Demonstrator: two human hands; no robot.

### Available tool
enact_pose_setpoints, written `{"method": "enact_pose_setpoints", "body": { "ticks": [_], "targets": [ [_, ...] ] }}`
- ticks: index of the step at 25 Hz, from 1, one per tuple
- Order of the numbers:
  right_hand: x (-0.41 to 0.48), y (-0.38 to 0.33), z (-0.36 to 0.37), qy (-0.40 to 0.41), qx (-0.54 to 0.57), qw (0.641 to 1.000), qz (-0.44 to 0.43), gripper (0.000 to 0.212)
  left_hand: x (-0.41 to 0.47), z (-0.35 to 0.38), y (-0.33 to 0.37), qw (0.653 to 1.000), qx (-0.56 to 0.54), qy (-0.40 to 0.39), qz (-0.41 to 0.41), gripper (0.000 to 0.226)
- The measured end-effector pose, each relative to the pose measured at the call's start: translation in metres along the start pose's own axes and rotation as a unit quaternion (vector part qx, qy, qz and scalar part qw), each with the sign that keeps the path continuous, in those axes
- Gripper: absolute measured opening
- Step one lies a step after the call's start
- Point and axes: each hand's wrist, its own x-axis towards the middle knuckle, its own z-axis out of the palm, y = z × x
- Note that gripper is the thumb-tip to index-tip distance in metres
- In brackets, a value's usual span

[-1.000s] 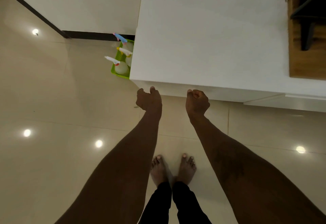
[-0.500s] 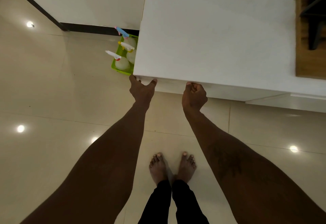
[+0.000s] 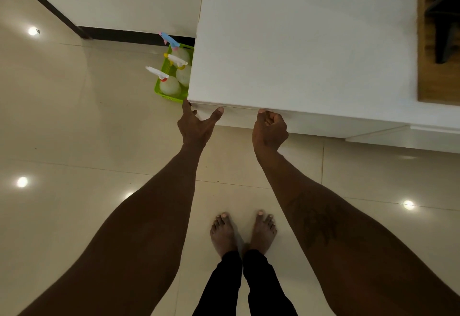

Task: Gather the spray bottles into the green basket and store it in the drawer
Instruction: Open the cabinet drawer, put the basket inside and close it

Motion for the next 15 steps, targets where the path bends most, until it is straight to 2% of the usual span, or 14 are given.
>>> {"method": "enact_pose_setpoints", "body": {
  "ticks": [3,8,12,15],
  "targets": [
    [-0.005,0.000,0.002,-0.007,-0.005,1.000,0.006,0.031,0.004,-0.009,-0.005,0.999,0.037,-0.008,0.026,0.096],
    [-0.024,0.000,0.000,0.020,-0.042,0.999,0.017,0.032,-0.012,-0.009,-0.011,0.998,0.045,0.036,-0.013,0.090],
    [-0.042,0.001,-0.009,0.030,-0.106,0.994,-0.027,0.026,-0.031,-0.006,-0.021,0.997,0.035,0.062,-0.036,0.079],
    [-0.055,0.010,-0.021,0.006,-0.148,0.980,-0.132,0.018,-0.048,-0.005,-0.025,0.996,0.012,0.074,-0.057,0.078]
  ]
}}
